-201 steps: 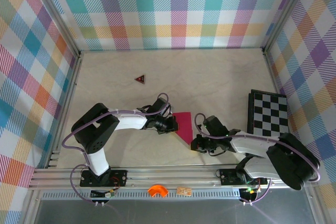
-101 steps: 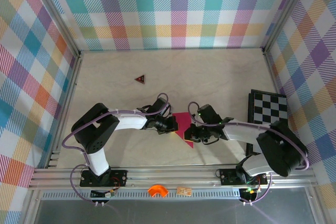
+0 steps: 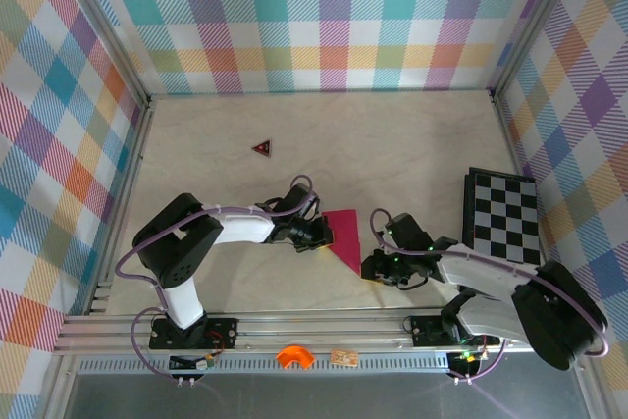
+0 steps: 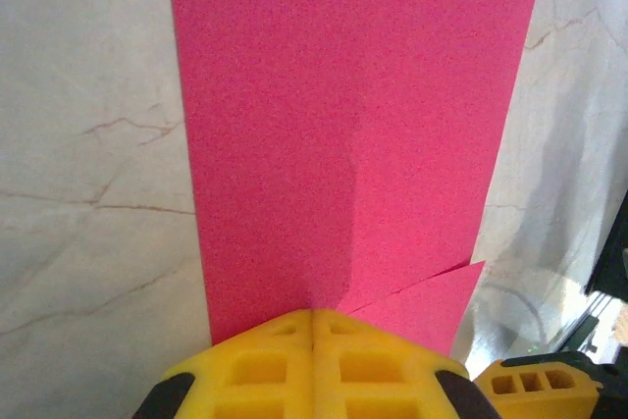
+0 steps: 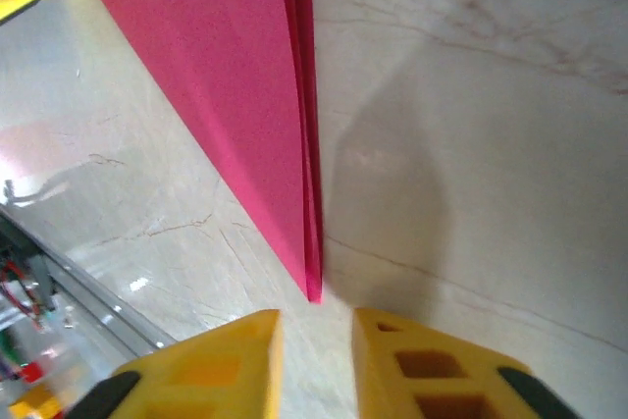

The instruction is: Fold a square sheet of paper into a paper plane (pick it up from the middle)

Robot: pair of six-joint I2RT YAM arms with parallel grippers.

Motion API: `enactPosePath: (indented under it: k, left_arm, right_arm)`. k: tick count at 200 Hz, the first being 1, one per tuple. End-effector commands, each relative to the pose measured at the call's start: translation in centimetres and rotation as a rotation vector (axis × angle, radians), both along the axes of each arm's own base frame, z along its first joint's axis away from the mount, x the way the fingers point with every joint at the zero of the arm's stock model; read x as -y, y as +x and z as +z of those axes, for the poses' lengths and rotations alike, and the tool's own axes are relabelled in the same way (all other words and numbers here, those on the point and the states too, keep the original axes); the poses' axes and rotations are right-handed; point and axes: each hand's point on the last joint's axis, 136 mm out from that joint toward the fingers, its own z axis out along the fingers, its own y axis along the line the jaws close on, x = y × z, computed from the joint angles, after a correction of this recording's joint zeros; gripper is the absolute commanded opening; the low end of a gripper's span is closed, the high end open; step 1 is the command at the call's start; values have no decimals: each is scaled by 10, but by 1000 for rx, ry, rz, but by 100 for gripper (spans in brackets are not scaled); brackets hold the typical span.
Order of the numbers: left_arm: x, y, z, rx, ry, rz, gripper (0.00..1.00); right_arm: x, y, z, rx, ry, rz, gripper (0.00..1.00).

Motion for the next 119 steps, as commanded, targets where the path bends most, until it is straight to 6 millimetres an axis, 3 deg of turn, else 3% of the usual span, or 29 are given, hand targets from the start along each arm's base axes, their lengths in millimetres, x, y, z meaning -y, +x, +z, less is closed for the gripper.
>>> enactPosePath:
  k: [1, 23, 48, 75, 119]
  left_arm:
    - [-24, 0, -9, -12, 78, 115, 0]
    - [-23, 9, 19, 69, 39, 134, 6]
    - [-33, 13, 40, 141, 60, 124, 28]
    - [-44, 15, 41, 127, 30, 127, 46]
    - [-40, 24, 39, 42, -127, 119, 54]
  right_arm:
    - [10, 19, 15, 91, -70, -48, 37]
    - [4, 44, 33, 208, -29, -112, 48]
    - [-3, 56, 41, 282, 20, -118, 50]
    - [-3, 61, 40, 291, 2, -120, 51]
    - [-13, 62, 27, 183, 0, -135, 48]
